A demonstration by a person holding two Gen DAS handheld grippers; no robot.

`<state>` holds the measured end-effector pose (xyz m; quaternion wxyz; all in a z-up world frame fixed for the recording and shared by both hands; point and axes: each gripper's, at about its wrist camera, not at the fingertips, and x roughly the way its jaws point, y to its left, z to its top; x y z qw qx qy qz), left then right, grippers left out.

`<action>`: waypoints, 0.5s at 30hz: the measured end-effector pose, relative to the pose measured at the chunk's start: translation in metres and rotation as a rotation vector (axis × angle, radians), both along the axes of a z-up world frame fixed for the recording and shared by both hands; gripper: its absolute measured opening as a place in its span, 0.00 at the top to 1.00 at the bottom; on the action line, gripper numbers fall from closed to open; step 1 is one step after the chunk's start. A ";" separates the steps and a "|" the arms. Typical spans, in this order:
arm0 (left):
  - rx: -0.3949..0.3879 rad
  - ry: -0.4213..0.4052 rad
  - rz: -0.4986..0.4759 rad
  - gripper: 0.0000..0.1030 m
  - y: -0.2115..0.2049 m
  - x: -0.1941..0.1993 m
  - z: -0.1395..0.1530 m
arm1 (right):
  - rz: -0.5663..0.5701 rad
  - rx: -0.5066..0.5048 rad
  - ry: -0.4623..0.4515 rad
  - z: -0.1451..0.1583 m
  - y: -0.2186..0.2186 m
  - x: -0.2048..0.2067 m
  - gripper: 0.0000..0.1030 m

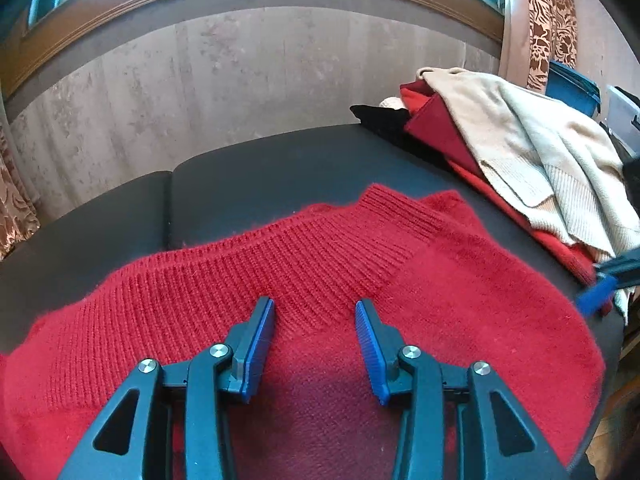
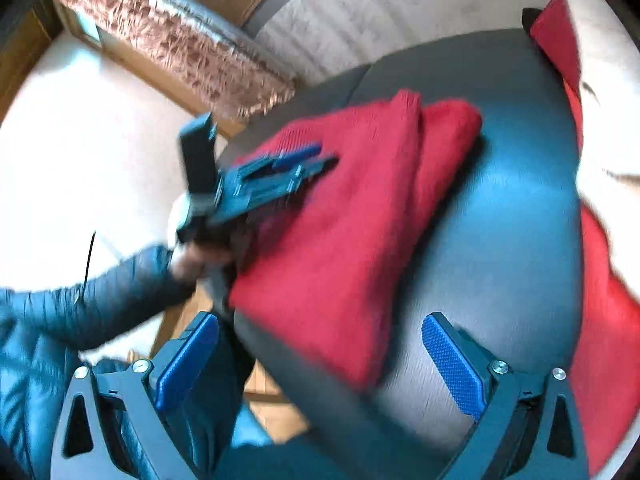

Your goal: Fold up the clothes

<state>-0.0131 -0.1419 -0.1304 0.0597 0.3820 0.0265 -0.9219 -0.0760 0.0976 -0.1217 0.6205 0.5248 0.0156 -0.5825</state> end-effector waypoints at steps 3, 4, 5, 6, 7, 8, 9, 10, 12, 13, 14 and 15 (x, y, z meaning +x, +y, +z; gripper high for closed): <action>0.017 0.004 -0.001 0.59 -0.002 0.000 0.000 | -0.049 -0.045 -0.008 -0.007 -0.019 -0.014 0.00; 0.023 0.005 -0.002 0.59 -0.003 0.001 0.000 | -0.053 -0.079 -0.021 -0.008 -0.031 -0.014 0.00; 0.029 0.007 -0.002 0.59 -0.004 0.001 0.000 | -0.044 -0.107 -0.044 -0.010 -0.036 -0.015 0.00; 0.037 0.008 -0.003 0.59 -0.005 0.001 0.000 | -0.029 -0.127 -0.074 -0.012 -0.043 -0.015 0.00; 0.042 0.009 -0.003 0.59 -0.006 0.001 0.000 | 0.001 -0.137 -0.113 -0.014 -0.052 -0.013 0.00; 0.046 0.010 -0.003 0.59 -0.006 0.001 0.000 | 0.063 -0.142 -0.179 -0.017 -0.060 -0.007 0.00; 0.050 0.011 -0.004 0.59 -0.007 0.001 0.000 | 0.130 -0.136 -0.236 -0.021 -0.066 0.000 0.00; 0.053 0.012 -0.005 0.59 -0.007 0.001 0.000 | 0.212 -0.084 -0.252 -0.023 -0.067 0.013 0.00; 0.074 0.014 -0.008 0.59 -0.010 0.001 -0.001 | 0.370 0.017 -0.278 -0.027 -0.068 0.038 0.00; 0.080 0.014 -0.009 0.59 -0.011 0.001 -0.001 | 0.422 0.057 -0.270 -0.025 -0.063 0.048 0.00; 0.081 0.015 -0.011 0.59 -0.011 0.001 -0.001 | 0.466 0.097 -0.262 -0.024 -0.059 0.056 0.00; 0.081 0.015 -0.012 0.59 -0.010 0.001 -0.001 | 0.471 0.133 -0.252 -0.022 -0.054 0.058 0.00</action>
